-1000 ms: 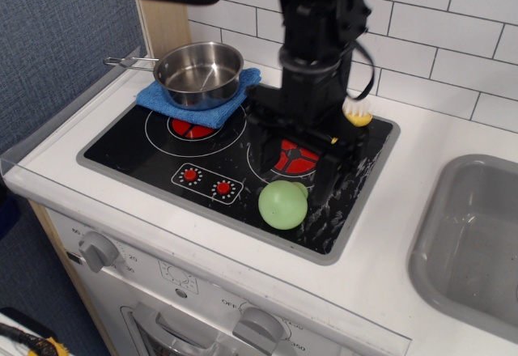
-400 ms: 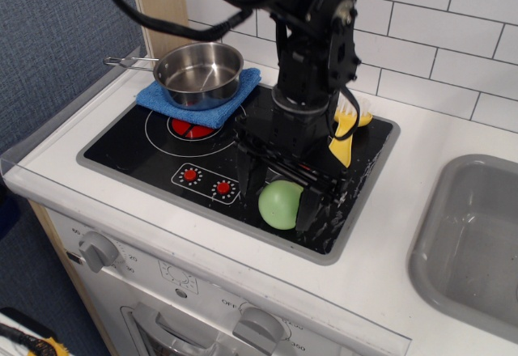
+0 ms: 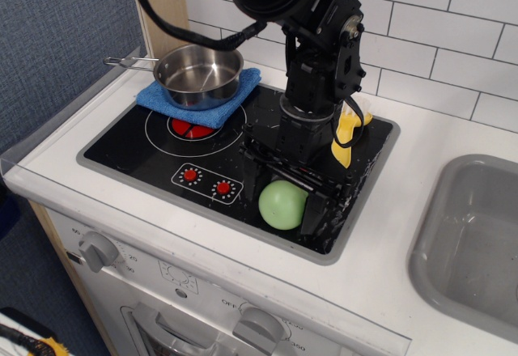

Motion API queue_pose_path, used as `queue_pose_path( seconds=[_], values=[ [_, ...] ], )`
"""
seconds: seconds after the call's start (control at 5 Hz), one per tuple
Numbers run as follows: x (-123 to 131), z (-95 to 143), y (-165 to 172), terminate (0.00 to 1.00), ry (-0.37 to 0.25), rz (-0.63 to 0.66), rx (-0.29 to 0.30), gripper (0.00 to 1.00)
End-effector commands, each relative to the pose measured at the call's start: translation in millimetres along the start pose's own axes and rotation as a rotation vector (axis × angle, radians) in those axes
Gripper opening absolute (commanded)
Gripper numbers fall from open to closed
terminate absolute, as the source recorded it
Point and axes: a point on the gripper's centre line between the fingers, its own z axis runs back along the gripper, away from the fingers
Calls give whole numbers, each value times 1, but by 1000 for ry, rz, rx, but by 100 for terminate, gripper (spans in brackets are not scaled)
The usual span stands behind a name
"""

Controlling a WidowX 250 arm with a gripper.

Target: Move pear to just right of towel

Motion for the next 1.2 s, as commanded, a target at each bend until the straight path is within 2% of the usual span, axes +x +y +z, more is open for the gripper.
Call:
queue_pose_path(
  seconds=[0.0,0.2,0.4,0.6,0.8,1.0],
  values=[
    [2,19,4,0,-61,9,-15,0],
    [0,48,13,0,-97,34,-30,0],
    [13,75,36,0,-144,134,-41,0],
    [38,76,59,0,-178,207,-49,0],
    [63,63,73,0,-181,236,-53,0],
    [77,47,78,0,-170,252,-47,0]
  ],
)
